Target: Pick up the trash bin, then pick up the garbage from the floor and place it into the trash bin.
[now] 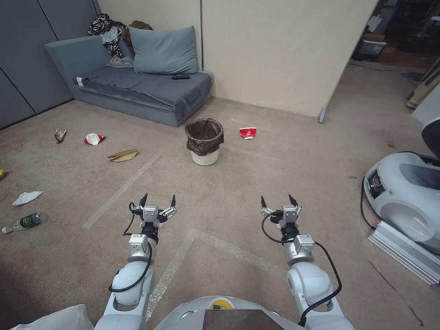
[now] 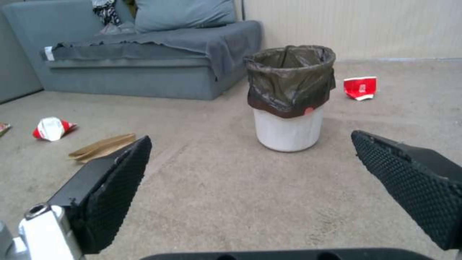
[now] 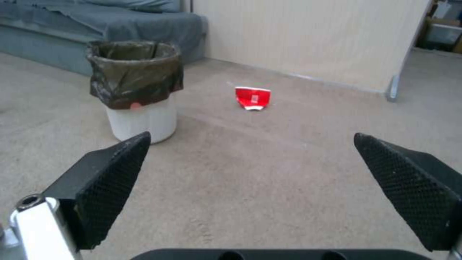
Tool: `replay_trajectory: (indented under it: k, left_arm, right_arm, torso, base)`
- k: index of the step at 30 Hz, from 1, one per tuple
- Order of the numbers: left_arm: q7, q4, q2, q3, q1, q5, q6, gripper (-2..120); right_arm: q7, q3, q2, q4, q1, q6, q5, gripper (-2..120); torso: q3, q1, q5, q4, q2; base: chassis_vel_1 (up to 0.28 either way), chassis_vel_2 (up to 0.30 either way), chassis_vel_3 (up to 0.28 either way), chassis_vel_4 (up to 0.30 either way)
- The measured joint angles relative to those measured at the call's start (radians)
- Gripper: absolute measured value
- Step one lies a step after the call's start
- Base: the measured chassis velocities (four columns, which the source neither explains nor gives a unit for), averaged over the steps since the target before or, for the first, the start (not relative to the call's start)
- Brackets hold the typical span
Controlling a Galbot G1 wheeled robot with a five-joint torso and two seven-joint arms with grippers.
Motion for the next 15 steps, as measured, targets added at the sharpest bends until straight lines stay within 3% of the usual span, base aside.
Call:
replay_trajectory:
  k: [15]
  left_arm:
    - [0.000, 0.000, 0.000, 0.000, 0.000, 0.000, 0.000, 100]
  right_arm:
    - [0.000, 0.000, 0.000, 0.000, 0.000, 0.000, 0.000, 100]
  torso:
    - [0.000, 0.000, 0.0000, 0.0000, 0.000]
  base:
    - [0.000, 0.000, 0.000, 0.000]
